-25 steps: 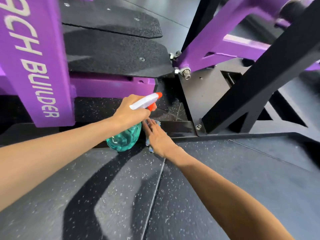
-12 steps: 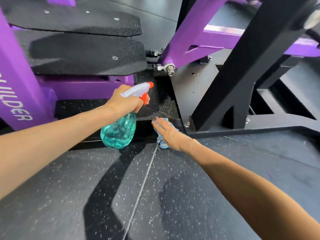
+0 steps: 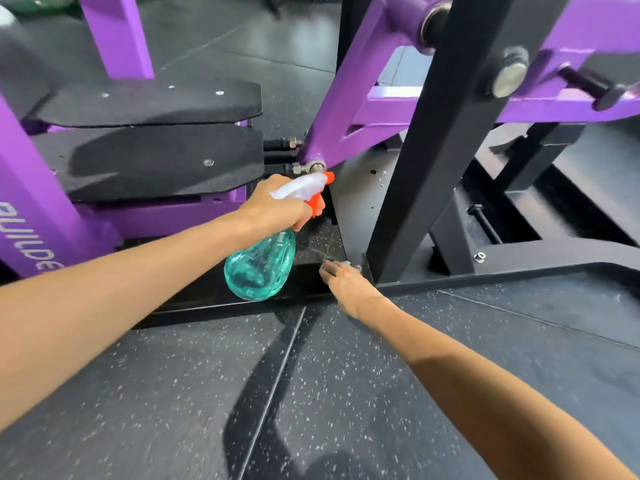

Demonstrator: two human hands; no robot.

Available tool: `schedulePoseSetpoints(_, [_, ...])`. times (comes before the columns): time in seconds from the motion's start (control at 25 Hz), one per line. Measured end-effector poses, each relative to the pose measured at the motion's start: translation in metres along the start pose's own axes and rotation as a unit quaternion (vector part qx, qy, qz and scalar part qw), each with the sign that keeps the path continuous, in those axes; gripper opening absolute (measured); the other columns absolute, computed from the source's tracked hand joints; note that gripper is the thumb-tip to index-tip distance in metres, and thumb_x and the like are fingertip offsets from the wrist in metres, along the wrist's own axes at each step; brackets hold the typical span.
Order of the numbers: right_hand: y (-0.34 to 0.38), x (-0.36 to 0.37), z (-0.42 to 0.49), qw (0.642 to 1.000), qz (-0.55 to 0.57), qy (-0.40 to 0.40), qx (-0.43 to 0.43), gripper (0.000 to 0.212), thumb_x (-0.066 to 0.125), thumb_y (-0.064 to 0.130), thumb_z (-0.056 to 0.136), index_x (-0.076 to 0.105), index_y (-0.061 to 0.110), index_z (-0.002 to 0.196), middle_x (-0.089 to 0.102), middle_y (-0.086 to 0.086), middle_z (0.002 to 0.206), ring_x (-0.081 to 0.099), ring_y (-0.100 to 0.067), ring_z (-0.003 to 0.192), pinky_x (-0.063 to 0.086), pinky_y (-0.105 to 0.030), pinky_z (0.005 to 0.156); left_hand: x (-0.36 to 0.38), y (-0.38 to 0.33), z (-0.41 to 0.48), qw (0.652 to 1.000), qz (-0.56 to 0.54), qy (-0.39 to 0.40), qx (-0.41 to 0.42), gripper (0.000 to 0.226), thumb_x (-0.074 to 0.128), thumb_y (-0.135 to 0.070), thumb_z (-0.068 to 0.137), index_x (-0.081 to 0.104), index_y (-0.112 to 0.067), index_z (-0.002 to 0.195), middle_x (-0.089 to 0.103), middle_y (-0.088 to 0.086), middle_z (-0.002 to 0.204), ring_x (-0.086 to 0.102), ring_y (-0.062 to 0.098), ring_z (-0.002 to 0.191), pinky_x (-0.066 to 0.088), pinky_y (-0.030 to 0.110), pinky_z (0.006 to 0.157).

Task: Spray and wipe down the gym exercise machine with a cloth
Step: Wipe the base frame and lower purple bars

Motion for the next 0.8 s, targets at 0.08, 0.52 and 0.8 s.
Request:
schedulePoseSetpoints(0.08, [-0.038, -0.03, -0.004, 0.992, -0.068, -0.05, 0.095, 0.052, 0.045, 0.004, 0.094, 0.031, -0.002, 0.144, 0.019, -0.021, 0.154, 0.017, -0.034, 0.142, 0.012, -0.039, 0.118, 0.004, -0.019, 0.005, 1.0, -0.002, 0.006, 0.016, 0.04, 0.05, 0.013, 0.068, 0.071, -0.016, 0.085, 0.065, -0.008, 0.071, 0.053, -0.006, 0.053, 0.036, 0.005, 0.05])
schedulePoseSetpoints(0.52, [-0.072, -0.142, -0.013, 0.93, -0.322, -0.053, 0.169, 0.048, 0.038, 0.018, 0.099, 0.032, 0.002, 0.144, 0.027, -0.021, 0.151, 0.017, -0.037, 0.142, 0.002, -0.044, 0.119, 0.002, -0.042, 0.039, 0.992, -0.101, 0.034, 0.065, 0.038, 0.051, 0.009, 0.059, 0.073, -0.006, 0.085, 0.074, 0.0, 0.087, 0.058, 0.002, 0.063, 0.042, 0.015, 0.052])
schedulePoseSetpoints(0.8, [-0.09, -0.222, -0.036, 0.897, -0.374, -0.101, 0.212, 0.055, 0.059, 0.018, 0.088, 0.043, -0.007, 0.135, 0.042, -0.026, 0.141, 0.037, -0.039, 0.133, 0.022, -0.043, 0.116, -0.051, -0.076, 0.058, 0.973, -0.203, -0.073, 0.088, 0.039, 0.049, 0.004, 0.065, 0.075, -0.018, 0.084, 0.074, 0.004, 0.087, 0.063, 0.008, 0.072, 0.044, 0.018, 0.056])
Point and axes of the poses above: each hand's wrist, its own z-axis towards the middle knuckle, its own x-axis out of the palm, y = z × x, the point moved 7 cm from there along z, towards the middle knuckle
